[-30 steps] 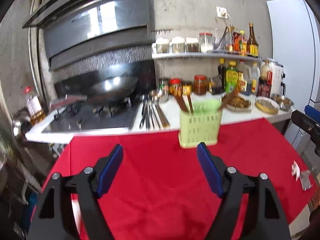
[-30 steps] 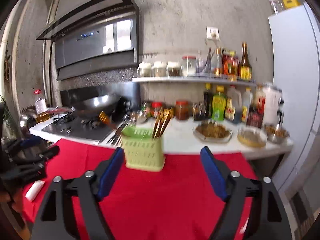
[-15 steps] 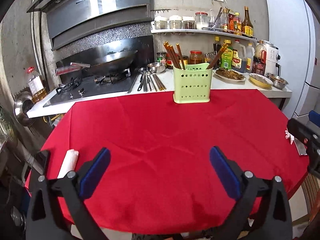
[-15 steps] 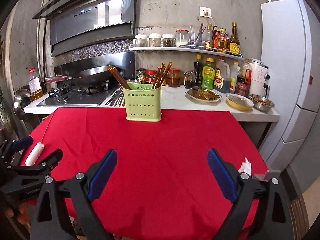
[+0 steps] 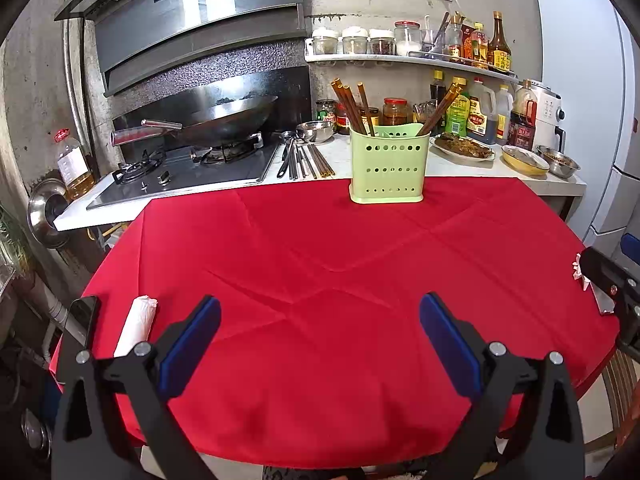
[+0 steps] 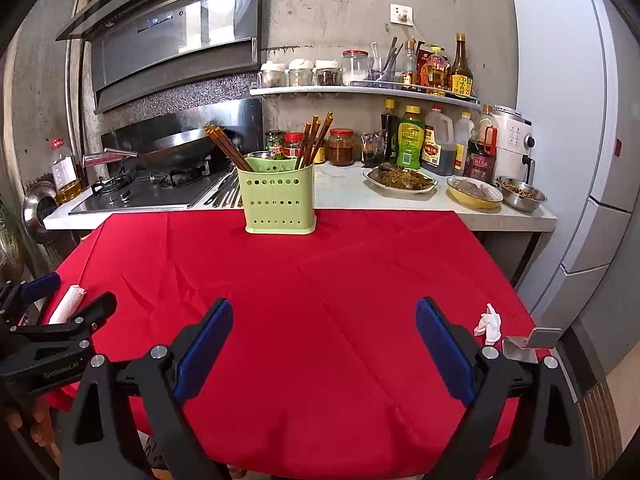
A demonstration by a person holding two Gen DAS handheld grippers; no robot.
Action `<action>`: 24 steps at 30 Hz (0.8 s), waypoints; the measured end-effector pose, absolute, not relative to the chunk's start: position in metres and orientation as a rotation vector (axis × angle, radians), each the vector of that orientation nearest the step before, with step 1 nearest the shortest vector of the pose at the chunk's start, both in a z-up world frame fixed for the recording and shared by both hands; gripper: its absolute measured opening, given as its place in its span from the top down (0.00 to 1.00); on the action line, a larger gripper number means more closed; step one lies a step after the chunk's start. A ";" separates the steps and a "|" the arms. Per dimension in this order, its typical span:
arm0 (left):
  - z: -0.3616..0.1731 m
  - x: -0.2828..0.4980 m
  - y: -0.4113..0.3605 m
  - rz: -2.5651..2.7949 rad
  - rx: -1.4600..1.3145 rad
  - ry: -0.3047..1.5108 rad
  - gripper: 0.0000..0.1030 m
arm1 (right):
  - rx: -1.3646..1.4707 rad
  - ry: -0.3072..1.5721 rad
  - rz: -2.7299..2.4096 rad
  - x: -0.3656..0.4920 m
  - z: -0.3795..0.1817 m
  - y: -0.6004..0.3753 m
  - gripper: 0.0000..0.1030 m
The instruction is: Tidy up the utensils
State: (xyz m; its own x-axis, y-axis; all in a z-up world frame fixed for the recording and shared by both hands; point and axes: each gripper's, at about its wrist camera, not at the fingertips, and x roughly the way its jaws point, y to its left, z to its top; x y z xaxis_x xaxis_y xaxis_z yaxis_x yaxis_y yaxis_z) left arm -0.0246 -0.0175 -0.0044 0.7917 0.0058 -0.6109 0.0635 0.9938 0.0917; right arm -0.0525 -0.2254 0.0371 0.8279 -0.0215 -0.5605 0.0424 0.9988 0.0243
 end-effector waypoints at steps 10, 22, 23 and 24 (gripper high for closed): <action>-0.004 -0.021 -0.017 -0.018 0.110 0.658 0.06 | 0.041 0.599 -0.041 -0.050 0.035 -0.228 0.11; -0.004 -0.019 -0.016 -0.011 0.109 0.661 0.06 | 0.043 0.593 -0.042 -0.049 0.035 -0.231 0.11; -0.004 -0.018 -0.015 -0.013 0.109 0.662 0.06 | 0.042 0.594 -0.043 -0.048 0.035 -0.231 0.11; -0.003 -0.018 -0.015 -0.014 0.108 0.662 0.06 | 0.041 0.596 -0.044 -0.048 0.035 -0.230 0.11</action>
